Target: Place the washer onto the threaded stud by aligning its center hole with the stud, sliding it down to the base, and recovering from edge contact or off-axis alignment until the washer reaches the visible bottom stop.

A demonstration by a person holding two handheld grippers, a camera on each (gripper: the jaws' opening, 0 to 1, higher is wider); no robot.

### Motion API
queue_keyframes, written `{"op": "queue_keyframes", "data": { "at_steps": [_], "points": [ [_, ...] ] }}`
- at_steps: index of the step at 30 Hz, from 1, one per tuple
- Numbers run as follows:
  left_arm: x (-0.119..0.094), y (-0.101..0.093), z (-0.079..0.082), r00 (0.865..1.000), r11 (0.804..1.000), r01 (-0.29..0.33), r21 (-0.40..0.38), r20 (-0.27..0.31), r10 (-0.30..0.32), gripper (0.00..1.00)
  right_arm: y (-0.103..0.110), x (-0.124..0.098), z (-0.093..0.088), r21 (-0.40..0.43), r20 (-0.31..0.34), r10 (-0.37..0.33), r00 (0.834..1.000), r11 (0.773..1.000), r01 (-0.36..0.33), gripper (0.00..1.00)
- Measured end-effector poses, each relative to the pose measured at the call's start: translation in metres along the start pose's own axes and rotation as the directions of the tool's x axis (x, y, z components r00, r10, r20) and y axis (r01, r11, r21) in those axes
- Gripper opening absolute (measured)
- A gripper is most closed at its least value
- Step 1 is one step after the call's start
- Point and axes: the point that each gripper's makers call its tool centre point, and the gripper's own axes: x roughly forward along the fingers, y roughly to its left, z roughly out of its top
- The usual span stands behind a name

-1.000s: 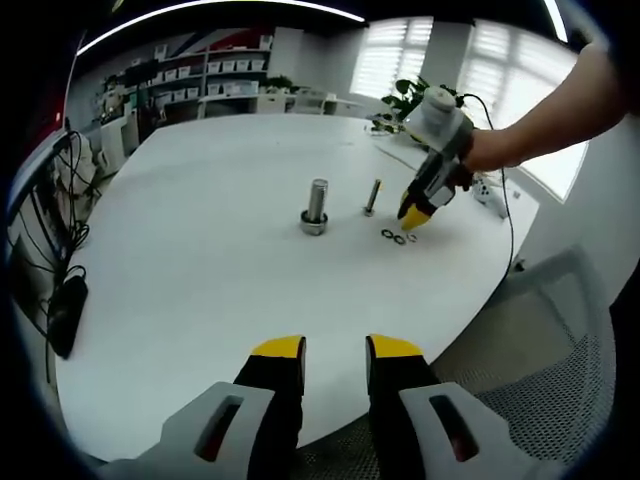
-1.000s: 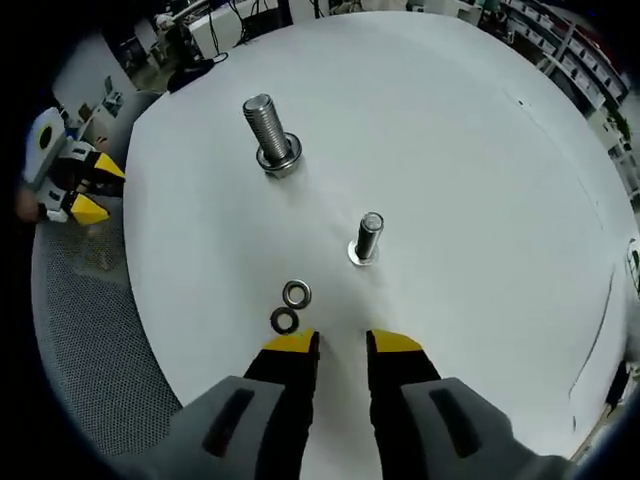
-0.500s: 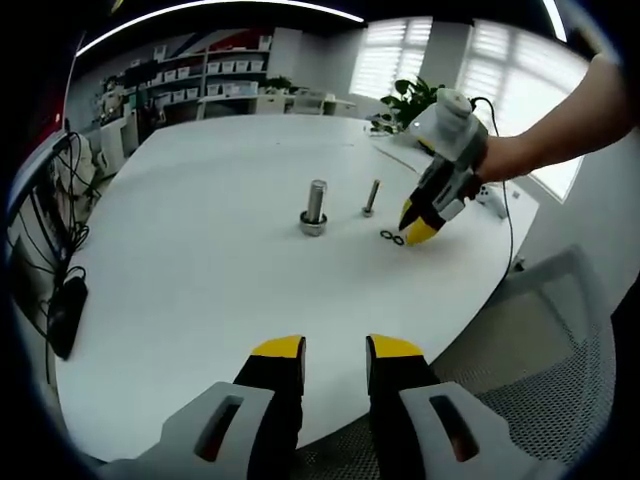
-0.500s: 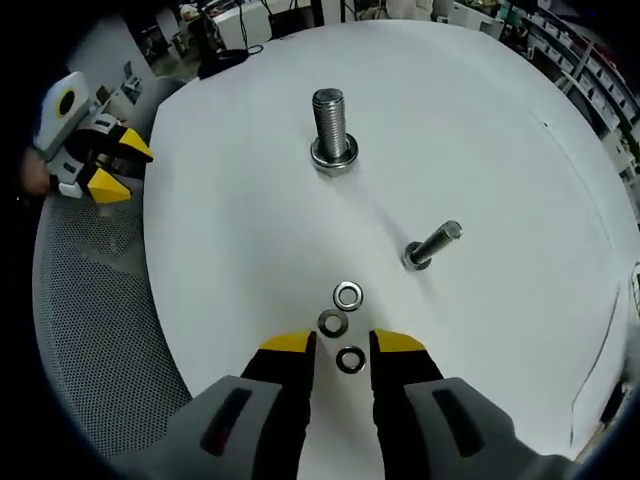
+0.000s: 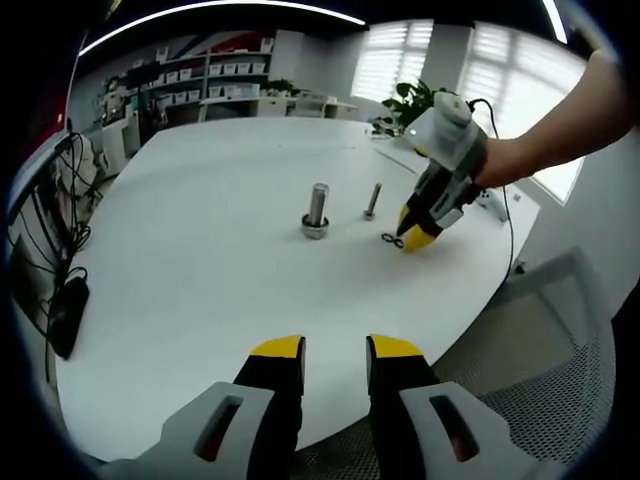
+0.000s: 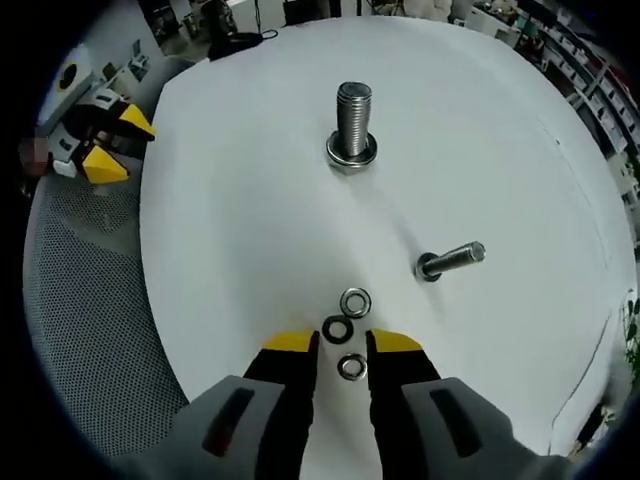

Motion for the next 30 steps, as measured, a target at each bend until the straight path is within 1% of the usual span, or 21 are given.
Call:
{"op": "queue_keyframes", "data": {
  "at_steps": [4, 7, 8, 11, 13, 15, 19, 25, 27, 30],
  "points": [
    [0.0002, 0.0, -0.0002, 1.0, 1.0, 0.002, 0.0, 0.001, -0.002, 0.22, -0.0014, 0.0, 0.0003, 0.007, -0.03, 0.005, 1.0, 1.0, -0.005, 0.22],
    [0.0, -0.0004, 0.0001, 1.0, 1.0, 0.003, 0.002, 0.002, -0.003, 0.22, 0.0001, 0.0007, 0.0004, -0.031, -0.074, 0.004, 0.997, 0.999, -0.006, 0.22],
    [0.0, -0.0003, -0.0001, 1.0, 1.0, 0.003, 0.001, 0.001, -0.003, 0.22, 0.0008, 0.001, 0.0011, -0.033, -0.083, 0.002, 0.997, 0.999, -0.005, 0.22],
    [0.0, 0.0001, 0.0004, 1.0, 1.0, 0.002, -0.001, 0.003, -0.002, 0.22, -0.0005, 0.0004, 0.0011, -0.016, -0.093, 0.009, 0.996, 1.0, -0.01, 0.22],
    [0.0001, -0.0002, 0.0006, 1.0, 1.0, 0.004, 0.001, 0.004, -0.004, 0.22, 0.0021, 0.0002, -0.0001, -0.058, -0.106, 0.03, 0.994, 0.998, -0.037, 0.24],
    [0.0001, -0.0002, 0.0006, 1.0, 1.0, 0.004, 0.001, 0.003, -0.004, 0.22, 0.0045, 0.0004, -0.0005, -0.077, -0.117, 0.031, 0.993, 0.996, -0.04, 0.26],
    [-0.0002, 0.0003, 0.0012, 1.0, 1.0, 0.001, -0.001, 0.006, -0.001, 0.22, 0.005, 0.0008, -0.0006, -0.09, -0.125, 0.02, 0.992, 0.995, -0.032, 0.27],
    [0.0003, 0.0001, 0.0014, 1.0, 1.0, 0.004, 0.0, 0.006, -0.004, 0.22, 0.0043, 0.0014, -0.0009, -0.109, -0.109, 0.023, 0.994, 0.993, -0.035, 0.27],
    [0.0002, 0.0003, 0.0011, 1.0, 1.0, 0.003, 0.0, 0.005, -0.003, 0.22, 0.0045, 0.0011, -0.0005, -0.103, -0.103, 0.023, 0.994, 0.994, -0.034, 0.27],
    [-0.0001, 0.0005, 0.0015, 1.0, 1.0, 0.002, -0.001, 0.007, -0.002, 0.22, 0.0041, 0.0016, -0.0003, -0.11, -0.108, 0.027, 0.994, 0.993, -0.039, 0.26]
  ]
}}
